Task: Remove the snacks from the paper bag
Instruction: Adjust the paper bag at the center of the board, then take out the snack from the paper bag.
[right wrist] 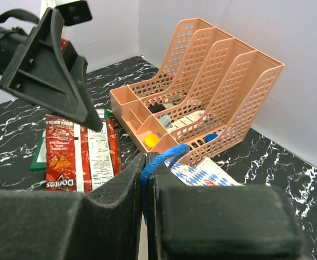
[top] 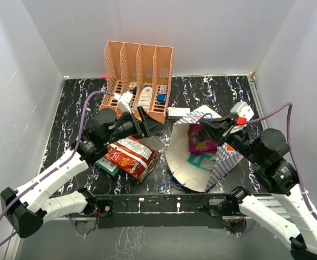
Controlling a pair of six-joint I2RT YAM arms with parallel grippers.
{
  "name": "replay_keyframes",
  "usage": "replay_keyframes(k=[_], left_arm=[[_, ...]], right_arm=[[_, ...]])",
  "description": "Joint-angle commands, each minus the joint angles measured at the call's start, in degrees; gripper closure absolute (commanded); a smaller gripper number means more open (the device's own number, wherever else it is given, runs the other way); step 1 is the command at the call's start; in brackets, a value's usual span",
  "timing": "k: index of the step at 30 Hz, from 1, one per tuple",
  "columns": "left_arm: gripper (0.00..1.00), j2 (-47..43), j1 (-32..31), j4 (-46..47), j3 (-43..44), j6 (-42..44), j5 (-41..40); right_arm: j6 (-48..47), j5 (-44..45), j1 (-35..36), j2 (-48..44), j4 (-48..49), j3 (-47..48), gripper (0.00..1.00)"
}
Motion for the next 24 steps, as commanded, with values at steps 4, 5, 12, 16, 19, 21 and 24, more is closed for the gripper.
replay_keyframes(k=[4,5,12,16,19,21,24], left_arm=[[0.24,-0.8,-10.2,7.9,-2.3,1.5,-9.4],[0.24,-0.3,-13.7,8.7,-2.7,4.1,-12.9],[0.36,10.6,-31.4,13.6,-2.6,28.2,-27.1],[0.38,14.5,-33.3,21.7,-6.2,42.5,-25.9],[0.39,18.9,-33.5,26.1,-7.3,51.5,-25.8],[0.39,22.5,-33.5,29.0,-7.3,56.9,-24.0],[0.41,27.3,-33.5,32.2,-5.9,63.3,-22.2]], right_arm=[[5.9,8.2,0.2,0.9,5.7,1.0,0.93],[6.3,8.7,0.2,1.0,5.8,1.2,0.93],[6.2,9.8,0.2,1.6,5.2,3.8,0.92],[5.6,10.2,0.2,0.7,4.8,3.9,0.93],[5.3,10.4,0.2,-0.2,4.7,3.5,0.93],[4.9,10.8,0.2,-0.7,4.6,3.1,0.92],[4.8,11.4,0.2,-0.8,3.6,4.1,0.93]])
